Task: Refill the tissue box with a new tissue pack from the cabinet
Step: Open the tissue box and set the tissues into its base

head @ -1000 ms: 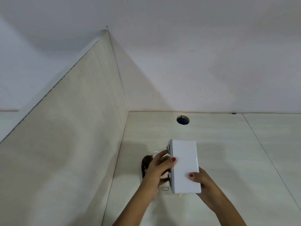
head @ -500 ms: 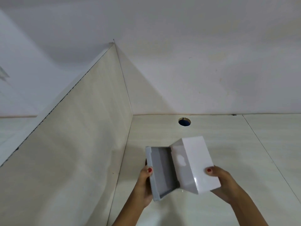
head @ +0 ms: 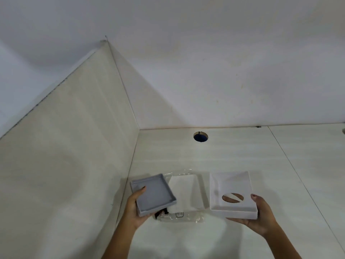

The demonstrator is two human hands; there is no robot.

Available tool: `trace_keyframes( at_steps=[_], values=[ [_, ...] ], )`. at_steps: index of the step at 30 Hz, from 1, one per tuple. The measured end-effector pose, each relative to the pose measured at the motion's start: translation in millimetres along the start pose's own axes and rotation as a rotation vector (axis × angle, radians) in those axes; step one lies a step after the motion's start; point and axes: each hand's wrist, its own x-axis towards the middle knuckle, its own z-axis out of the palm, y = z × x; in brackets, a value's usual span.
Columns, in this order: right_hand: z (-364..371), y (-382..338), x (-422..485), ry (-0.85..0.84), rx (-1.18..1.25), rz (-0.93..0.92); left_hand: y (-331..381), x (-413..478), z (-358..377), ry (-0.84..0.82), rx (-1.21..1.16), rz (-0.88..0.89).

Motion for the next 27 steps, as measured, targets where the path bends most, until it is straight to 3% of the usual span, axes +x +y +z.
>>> trace_keyframes(
  at_steps=[2, 7, 12, 17, 19, 21, 22, 24, 27],
  values=[
    [-4.8, -9.9, 0.3, 0.215, -0.19, 0.076, 6.4, 7.9, -16.3, 0.092, 0.055, 0.023],
    [-3.0, -18.2, 17.5, 0.5, -0.312, -0.034, 11.8, 21.9, -39.7, 0.301, 0.177, -0.004],
    [9.9, -6.6, 32.5, 0.717, -0.963, -0.213, -10.9, 32.5, -37.0, 0.648, 0.725, 0.087],
    [22.4, 7.0, 29.7, 0.829, -1.274, -0.314, -15.5, 32.1, -17.6, 0.884, 1.152, 0.297],
    [29.3, 14.5, 31.2, 0.708, -1.497, -0.558, -16.0, 28.3, -6.0, 0.813, 1.233, 0.52],
    [50.0, 22.3, 33.1, 0.501, -1.568, -0.724, -23.9, 22.6, 13.2, 0.57, 1.253, 0.744],
    [61.7, 27.8, 34.8, 0.371, -1.573, -0.739, -29.6, 20.6, 24.2, 0.431, 1.266, 0.765],
    [83.0, 42.0, 39.9, 0.104, -1.571, -0.619, -46.0, 24.0, 41.5, 0.226, 1.302, 0.677],
    [94.5, 73.7, 54.2, -0.111, -1.753, -0.338, -67.8, 42.6, 51.0, 0.376, 1.335, 0.411]
  ],
)
